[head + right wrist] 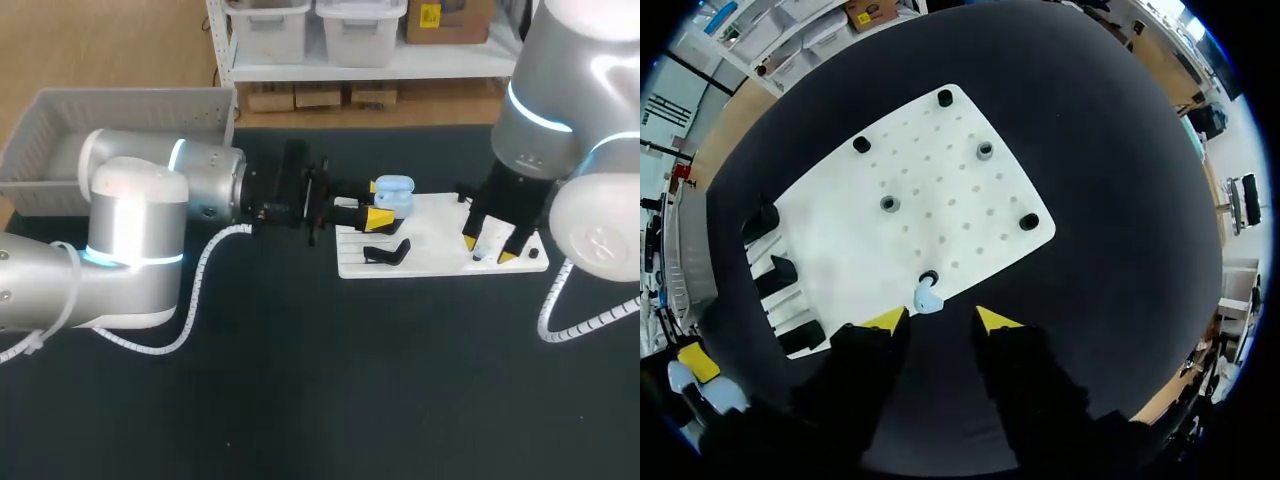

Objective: Pick up each earbud case from the left stands, insert the matching earbuds, close the lid, and place the case in the box.

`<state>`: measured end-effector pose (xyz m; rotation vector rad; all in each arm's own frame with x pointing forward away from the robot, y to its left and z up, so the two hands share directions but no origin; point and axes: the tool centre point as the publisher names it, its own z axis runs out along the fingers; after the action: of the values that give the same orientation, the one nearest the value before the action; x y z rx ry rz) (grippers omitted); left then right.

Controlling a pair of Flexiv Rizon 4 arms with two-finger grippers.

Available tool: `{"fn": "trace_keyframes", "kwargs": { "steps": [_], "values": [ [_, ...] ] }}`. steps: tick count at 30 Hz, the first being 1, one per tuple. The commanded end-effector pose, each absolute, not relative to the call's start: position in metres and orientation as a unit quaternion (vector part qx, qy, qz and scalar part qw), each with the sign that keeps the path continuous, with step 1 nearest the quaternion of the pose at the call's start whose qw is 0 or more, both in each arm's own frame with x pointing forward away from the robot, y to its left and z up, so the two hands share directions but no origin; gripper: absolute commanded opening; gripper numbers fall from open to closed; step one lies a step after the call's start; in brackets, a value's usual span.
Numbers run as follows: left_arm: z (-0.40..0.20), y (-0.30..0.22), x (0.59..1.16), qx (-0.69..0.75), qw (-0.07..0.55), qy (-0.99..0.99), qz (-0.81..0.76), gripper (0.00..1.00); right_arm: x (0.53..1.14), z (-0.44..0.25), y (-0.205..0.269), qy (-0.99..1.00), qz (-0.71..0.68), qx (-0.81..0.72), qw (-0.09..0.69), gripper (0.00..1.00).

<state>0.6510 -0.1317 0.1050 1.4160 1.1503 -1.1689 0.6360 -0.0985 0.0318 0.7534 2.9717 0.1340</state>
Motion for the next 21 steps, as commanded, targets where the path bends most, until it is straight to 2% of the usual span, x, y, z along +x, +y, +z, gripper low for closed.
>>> {"fn": "trace_keyframes", "kwargs": {
  "steps": [1,21],
  "values": [
    [0.1042,-0.1317,0.6505,0.577,0.470,0.469,-0.476,0.00,0.6417,0.0285,-0.0968,0.968,0.044,0.246,0.035,0.38],
    [0.1042,-0.1317,0.6505,0.577,0.470,0.469,-0.476,0.00,0.6513,0.0224,-0.0979,0.967,0.042,0.248,0.031,0.32]
  ]
}}
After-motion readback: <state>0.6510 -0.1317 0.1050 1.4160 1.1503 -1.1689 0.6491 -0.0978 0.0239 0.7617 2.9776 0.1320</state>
